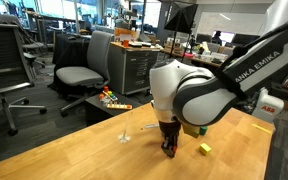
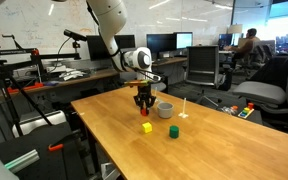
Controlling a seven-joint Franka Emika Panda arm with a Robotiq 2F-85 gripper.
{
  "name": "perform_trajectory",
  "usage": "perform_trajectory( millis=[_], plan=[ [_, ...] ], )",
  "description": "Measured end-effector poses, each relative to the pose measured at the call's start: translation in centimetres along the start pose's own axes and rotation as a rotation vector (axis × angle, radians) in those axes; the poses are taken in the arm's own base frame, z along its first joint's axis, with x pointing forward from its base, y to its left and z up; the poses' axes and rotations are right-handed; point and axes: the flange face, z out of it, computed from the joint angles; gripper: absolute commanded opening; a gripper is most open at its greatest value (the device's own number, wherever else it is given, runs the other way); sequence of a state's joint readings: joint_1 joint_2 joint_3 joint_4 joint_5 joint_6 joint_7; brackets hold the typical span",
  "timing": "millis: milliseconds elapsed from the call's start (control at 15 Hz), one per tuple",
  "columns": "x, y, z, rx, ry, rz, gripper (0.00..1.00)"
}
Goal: Put the blocks in the cup
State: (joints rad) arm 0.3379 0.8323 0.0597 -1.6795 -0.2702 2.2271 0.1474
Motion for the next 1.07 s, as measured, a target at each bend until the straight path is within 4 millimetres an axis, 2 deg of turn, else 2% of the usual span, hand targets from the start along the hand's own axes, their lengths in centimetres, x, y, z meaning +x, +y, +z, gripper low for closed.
perform_trajectory(
  millis=[267, 400, 533, 800, 933, 1067],
  plan=[
    [0.4, 0.4, -0.6, -0.002, 0.014, 0.028, 0.09],
    [0.6, 0.7, -1.7, -0.003, 0.034, 0.043, 0.09],
    [0.9, 1.1, -3.7, -0.004, 0.067, 0.056, 0.09],
    [0.8, 2.6, -9.7, -0.011, 0.154, 0.089, 0.09],
    [0.6, 3.9, -12.1, -0.018, 0.19, 0.116, 0.09],
    [0.2, 5.8, -13.6, -0.027, 0.21, 0.153, 0.09]
  ],
)
